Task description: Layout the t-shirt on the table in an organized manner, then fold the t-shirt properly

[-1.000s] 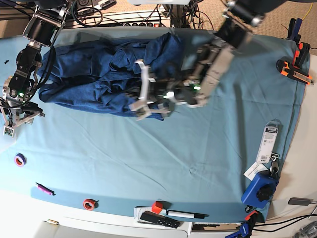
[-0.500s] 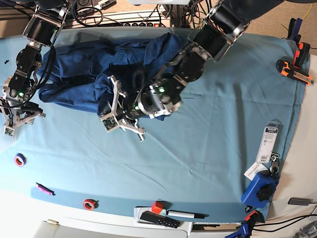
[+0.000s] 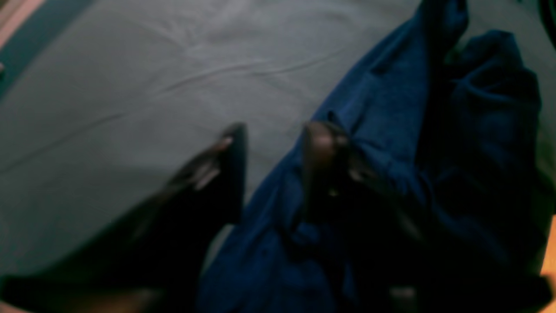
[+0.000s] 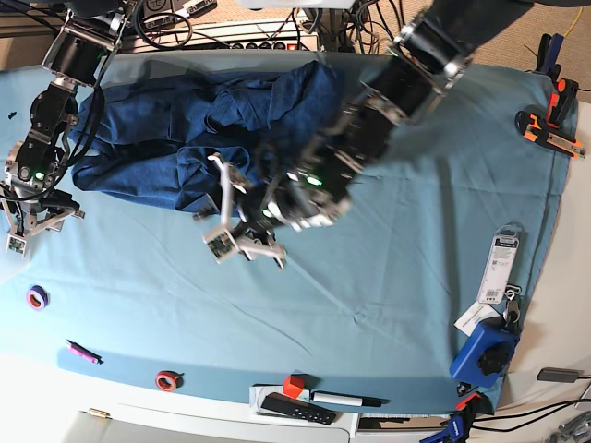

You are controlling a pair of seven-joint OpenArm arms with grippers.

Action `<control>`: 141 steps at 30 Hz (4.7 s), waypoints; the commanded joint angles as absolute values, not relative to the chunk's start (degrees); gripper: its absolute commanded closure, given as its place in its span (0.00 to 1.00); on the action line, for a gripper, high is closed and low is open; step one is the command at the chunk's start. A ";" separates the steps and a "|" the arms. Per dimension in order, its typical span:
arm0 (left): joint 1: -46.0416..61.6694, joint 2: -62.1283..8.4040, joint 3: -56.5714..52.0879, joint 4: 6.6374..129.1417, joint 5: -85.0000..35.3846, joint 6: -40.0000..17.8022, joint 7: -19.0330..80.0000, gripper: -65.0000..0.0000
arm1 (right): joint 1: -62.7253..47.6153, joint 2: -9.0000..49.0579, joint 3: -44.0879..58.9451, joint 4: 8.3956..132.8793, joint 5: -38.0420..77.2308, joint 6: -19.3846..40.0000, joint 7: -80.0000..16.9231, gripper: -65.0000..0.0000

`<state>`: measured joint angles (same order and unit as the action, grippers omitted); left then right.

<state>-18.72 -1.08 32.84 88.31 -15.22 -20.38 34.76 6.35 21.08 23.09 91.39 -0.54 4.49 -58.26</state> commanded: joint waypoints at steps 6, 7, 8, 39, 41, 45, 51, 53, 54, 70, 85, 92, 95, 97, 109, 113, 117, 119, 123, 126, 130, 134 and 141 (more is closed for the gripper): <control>-19.29 -5.78 27.53 91.24 -26.00 -28.73 42.72 1.00 | 7.29 22.37 23.31 92.16 -0.91 4.25 -56.93 0.52; -18.79 -6.72 27.33 91.24 -27.68 -29.95 45.06 1.00 | 7.29 22.37 23.31 92.16 -0.91 4.25 -56.93 0.52; -18.09 -7.60 27.35 91.24 -29.54 -30.81 47.66 1.00 | 7.29 22.37 23.31 92.16 -0.89 4.25 -56.90 0.52; -13.13 4.05 39.20 90.80 -13.21 -24.38 28.71 1.00 | 7.29 18.74 23.31 92.14 -2.74 5.37 -55.81 0.52; -14.39 4.12 39.20 90.80 -13.28 -24.38 29.61 1.00 | 7.29 18.92 23.35 92.14 -6.00 6.20 -54.63 0.52; -16.29 3.92 37.69 90.83 -13.26 -23.79 34.20 0.81 | 7.29 21.26 24.97 92.16 -8.25 6.20 -54.50 0.52; -16.40 0.84 34.79 90.83 -14.17 -23.77 35.53 0.65 | 7.31 25.78 38.44 92.14 13.72 15.46 -65.65 0.43; -16.21 0.01 34.79 90.83 -14.15 -23.81 35.51 0.65 | 7.27 26.26 44.73 91.72 19.81 19.33 -67.22 0.43; -16.12 -0.16 34.79 90.83 -14.13 -23.79 35.53 0.65 | 7.29 26.57 47.79 90.74 22.57 21.34 -67.75 0.43; -16.03 -0.99 34.79 90.83 -14.76 -23.77 35.11 0.65 | 5.04 32.08 50.78 60.20 69.63 40.00 -80.00 0.43; -16.01 -0.99 34.79 90.80 -14.76 -23.75 35.11 0.65 | -0.49 40.84 36.10 60.31 78.63 40.00 -80.00 0.43; -15.77 -1.02 34.79 90.80 -14.74 -23.77 35.16 0.65 | -2.57 44.56 27.68 60.31 78.59 40.00 -80.00 0.43; -15.40 -1.02 34.79 90.80 -14.74 -23.75 35.14 0.65 | -2.55 47.20 24.73 60.31 78.59 40.00 -80.00 0.43; -15.07 -1.02 34.79 90.80 -14.72 -23.75 35.11 0.65 | -2.55 48.58 23.59 60.31 78.56 40.00 -80.00 0.43; -14.90 -0.97 34.79 90.80 -14.74 -23.75 35.07 0.65 | -2.55 45.98 16.62 60.31 78.61 40.00 -80.00 0.43; -14.90 -0.99 34.79 90.80 -14.74 -23.77 35.09 0.65 | -2.55 43.55 16.49 60.31 78.48 40.00 -80.00 0.43; -14.90 -0.99 34.79 90.80 -14.74 -23.77 35.09 0.65 | -2.57 42.04 16.49 60.31 78.39 40.00 -80.00 0.43; -14.90 -0.99 34.79 90.80 -14.74 -23.77 35.09 0.65 | -2.57 41.43 16.49 60.31 78.39 40.00 -80.00 0.43; -14.90 -0.99 34.79 90.80 -14.74 -23.75 35.09 0.65 | -2.57 40.58 16.47 60.31 78.43 40.00 -80.00 0.43; -14.92 -0.99 34.79 90.80 -14.76 -23.77 35.07 0.65 | -2.57 40.05 16.47 60.31 78.46 40.00 -80.00 0.43; -14.92 -0.97 34.79 90.80 -14.74 -23.77 35.07 0.65 | -2.57 38.52 16.47 60.31 78.50 40.00 -80.00 0.43; -14.90 -0.99 34.79 90.80 -14.74 -23.77 35.07 0.65 | -2.57 36.60 16.47 60.31 78.65 40.00 -80.00 0.43; -14.92 -0.97 34.79 90.80 -14.74 -23.75 35.07 0.65 | -2.57 34.26 16.47 60.31 78.65 40.00 -80.00 0.43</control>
<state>-13.80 -1.74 34.89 89.78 -14.17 -23.75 36.82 -2.37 33.78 16.67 60.16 82.24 40.56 -77.54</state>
